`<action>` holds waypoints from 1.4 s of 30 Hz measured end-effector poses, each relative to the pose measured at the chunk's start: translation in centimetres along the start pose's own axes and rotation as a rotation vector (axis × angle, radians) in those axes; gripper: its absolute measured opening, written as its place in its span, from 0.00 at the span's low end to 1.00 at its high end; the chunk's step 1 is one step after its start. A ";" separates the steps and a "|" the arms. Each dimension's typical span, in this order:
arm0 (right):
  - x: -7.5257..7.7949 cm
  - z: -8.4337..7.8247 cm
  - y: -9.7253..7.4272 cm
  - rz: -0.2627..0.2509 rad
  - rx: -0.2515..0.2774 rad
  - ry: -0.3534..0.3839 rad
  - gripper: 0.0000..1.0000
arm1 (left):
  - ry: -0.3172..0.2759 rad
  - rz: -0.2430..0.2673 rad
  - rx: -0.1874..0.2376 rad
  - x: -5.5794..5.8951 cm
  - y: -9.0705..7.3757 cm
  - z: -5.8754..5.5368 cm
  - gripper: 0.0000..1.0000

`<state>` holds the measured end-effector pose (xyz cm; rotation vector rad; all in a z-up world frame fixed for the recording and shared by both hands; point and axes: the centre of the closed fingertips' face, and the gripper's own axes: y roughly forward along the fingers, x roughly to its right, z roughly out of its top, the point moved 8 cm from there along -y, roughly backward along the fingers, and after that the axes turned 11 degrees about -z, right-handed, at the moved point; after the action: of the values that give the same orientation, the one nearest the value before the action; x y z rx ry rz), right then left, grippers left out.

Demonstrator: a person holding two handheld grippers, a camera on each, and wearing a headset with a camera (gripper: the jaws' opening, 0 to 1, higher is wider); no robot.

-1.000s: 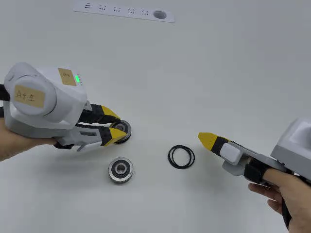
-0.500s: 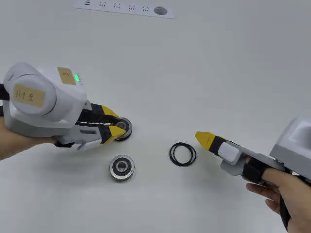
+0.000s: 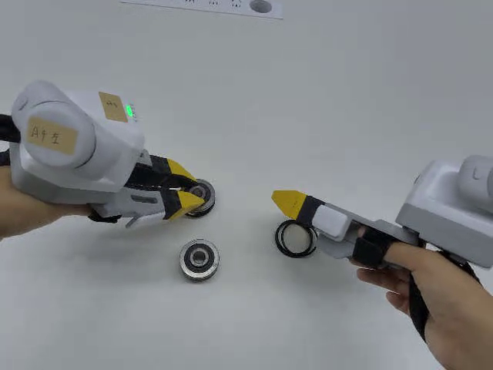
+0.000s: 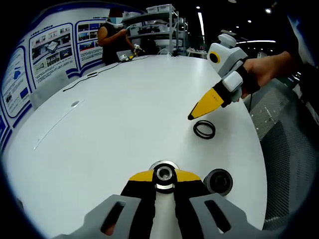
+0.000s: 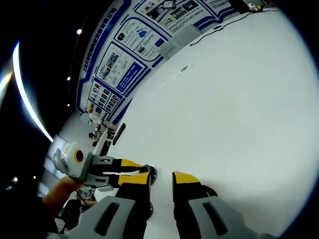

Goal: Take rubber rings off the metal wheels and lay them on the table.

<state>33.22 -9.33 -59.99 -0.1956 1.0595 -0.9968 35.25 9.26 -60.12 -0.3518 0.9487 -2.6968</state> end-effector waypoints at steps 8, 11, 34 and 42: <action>-2.1 -0.4 2.8 0.077 -0.040 0.022 0.23 | 0.002 -0.001 0.005 0.0 0.0 -0.1 0.13; -2.5 -0.9 3.5 0.092 -0.066 0.013 0.27 | 0.000 -0.003 0.010 -0.1 0.1 -0.1 0.12; -3.5 -2.3 5.3 0.118 -0.170 0.057 0.34 | -0.030 -0.010 0.040 -0.3 0.0 -0.2 0.12; -3.5 -2.2 5.1 0.162 -0.197 0.079 0.29 | -0.029 -0.011 0.042 -0.3 -0.1 -0.1 0.12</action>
<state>34.04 -3.09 -61.80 -0.2288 1.2273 -0.7597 35.47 9.46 -60.22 -0.3870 0.8827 -2.7102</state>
